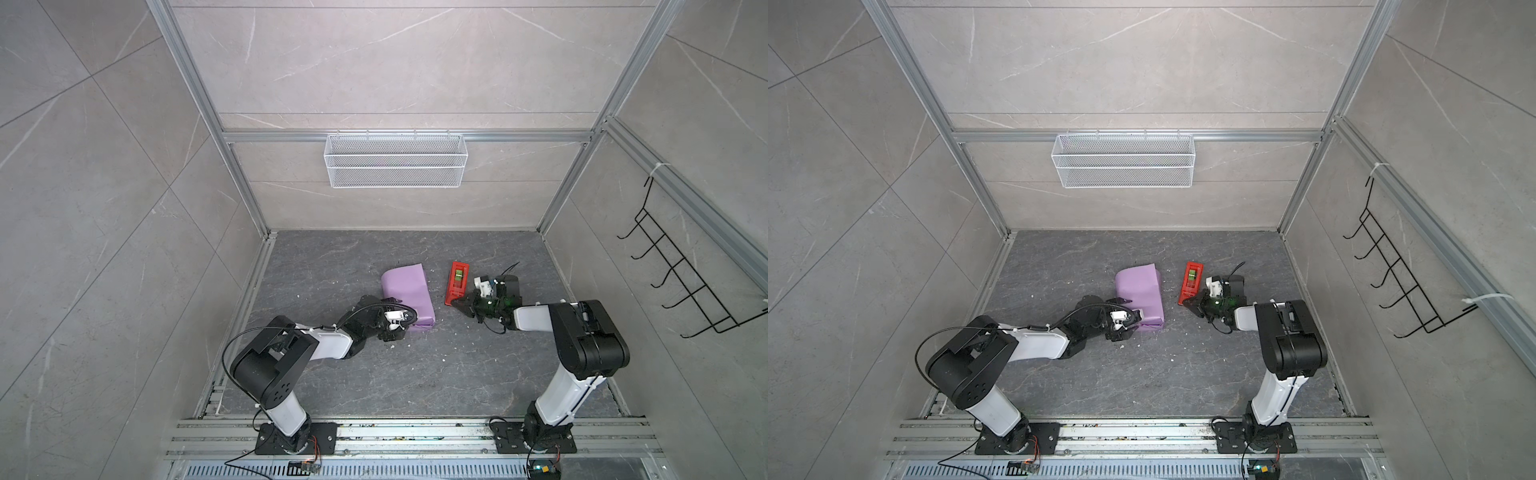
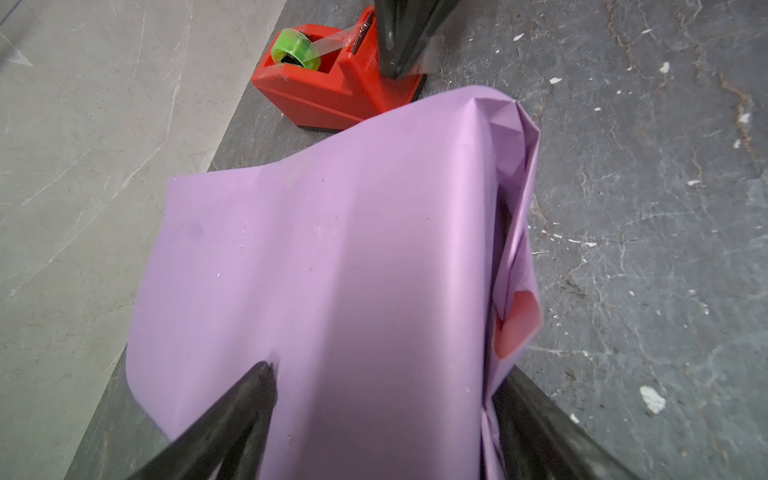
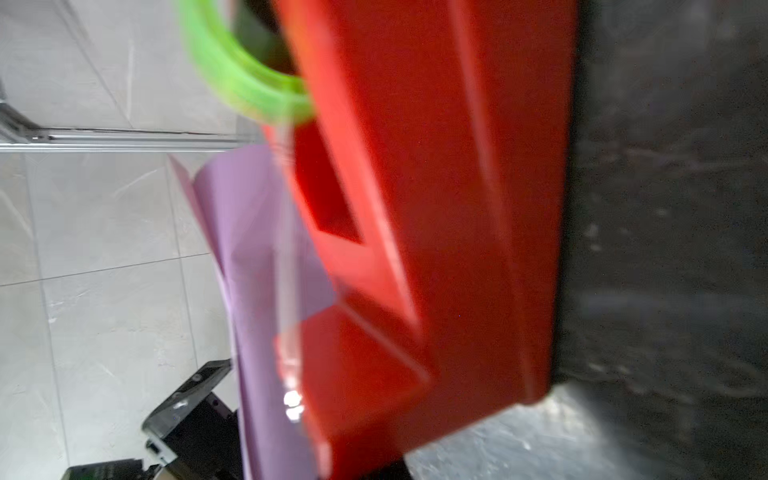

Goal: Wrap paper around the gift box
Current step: 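Pull the tape strip off the dispenser with the right gripper, then carry the tape strip with the right gripper toward the box's loose paper edge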

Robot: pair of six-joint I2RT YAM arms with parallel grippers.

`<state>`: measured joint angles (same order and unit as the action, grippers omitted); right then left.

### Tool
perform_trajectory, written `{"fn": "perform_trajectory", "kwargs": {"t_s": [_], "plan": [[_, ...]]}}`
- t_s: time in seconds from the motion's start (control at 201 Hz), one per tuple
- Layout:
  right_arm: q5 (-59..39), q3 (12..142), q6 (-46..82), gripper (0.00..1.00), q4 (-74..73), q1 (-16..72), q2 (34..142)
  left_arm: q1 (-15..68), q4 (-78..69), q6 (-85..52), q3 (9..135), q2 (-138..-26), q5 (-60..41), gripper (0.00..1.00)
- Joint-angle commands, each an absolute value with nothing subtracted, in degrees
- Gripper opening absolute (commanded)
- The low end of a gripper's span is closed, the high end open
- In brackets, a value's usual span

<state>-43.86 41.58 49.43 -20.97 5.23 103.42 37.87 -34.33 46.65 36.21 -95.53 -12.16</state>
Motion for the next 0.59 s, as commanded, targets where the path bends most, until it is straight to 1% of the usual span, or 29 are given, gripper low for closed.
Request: {"fn": "perform_trajectory", "kwargs": {"t_s": [0.0,0.289,0.463,0.587], "plan": [[-40.6,41.9,45.9,0.0,-13.7,5.1,105.0,37.6,-31.8,45.1,37.0,-96.6,-13.0,0.83],[-40.7,42.2,42.9,0.0,-12.4,5.0,103.1,37.7,-31.6,45.1,37.1,-96.6,-12.9,0.83],[-43.7,38.7,35.6,0.0,-12.5,5.3,93.5,37.6,-31.6,45.2,37.2,-96.7,-12.9,0.83],[-44.6,36.1,30.1,0.0,-12.4,8.1,85.8,37.5,-31.6,45.2,37.3,-96.8,-12.8,0.83]]}}
